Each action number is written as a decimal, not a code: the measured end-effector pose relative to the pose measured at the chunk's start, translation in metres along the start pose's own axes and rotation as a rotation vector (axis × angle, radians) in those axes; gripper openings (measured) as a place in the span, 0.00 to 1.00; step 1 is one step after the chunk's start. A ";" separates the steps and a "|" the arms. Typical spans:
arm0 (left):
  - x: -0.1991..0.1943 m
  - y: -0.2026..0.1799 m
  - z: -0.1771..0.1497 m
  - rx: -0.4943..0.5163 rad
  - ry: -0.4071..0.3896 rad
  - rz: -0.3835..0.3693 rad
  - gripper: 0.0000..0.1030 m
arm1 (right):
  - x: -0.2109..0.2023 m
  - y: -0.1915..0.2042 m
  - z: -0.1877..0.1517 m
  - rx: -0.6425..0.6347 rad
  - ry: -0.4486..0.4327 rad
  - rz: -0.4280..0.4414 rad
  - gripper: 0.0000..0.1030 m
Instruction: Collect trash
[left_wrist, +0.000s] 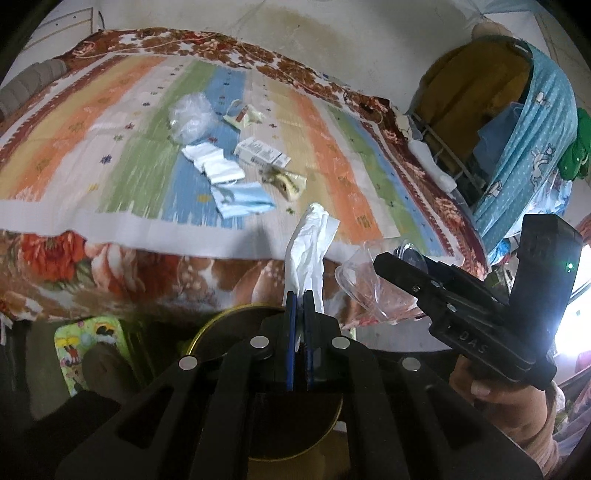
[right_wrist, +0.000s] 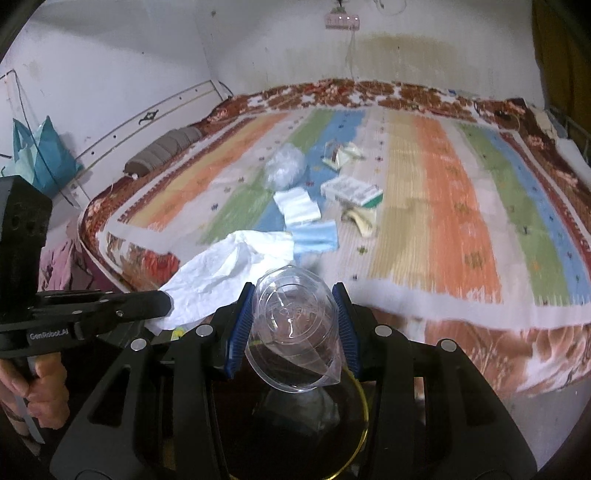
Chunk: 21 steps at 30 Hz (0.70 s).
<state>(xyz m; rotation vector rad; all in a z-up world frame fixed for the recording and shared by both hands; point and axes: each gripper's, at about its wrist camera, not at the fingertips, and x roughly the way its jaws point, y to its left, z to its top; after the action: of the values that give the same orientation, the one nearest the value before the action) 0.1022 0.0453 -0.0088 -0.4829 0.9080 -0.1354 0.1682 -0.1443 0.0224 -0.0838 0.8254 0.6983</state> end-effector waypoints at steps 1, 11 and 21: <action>0.000 0.000 -0.003 0.000 0.001 0.007 0.03 | 0.000 0.001 -0.005 0.005 0.009 -0.001 0.39; 0.007 0.002 -0.040 -0.038 0.037 0.032 0.03 | 0.010 0.007 -0.039 0.025 0.090 -0.025 0.39; 0.022 0.002 -0.082 -0.053 0.119 0.065 0.03 | 0.022 0.009 -0.070 0.070 0.168 -0.053 0.39</action>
<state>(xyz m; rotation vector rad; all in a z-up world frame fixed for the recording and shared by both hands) 0.0516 0.0123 -0.0686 -0.4982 1.0451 -0.0820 0.1280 -0.1485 -0.0396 -0.1018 1.0046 0.6176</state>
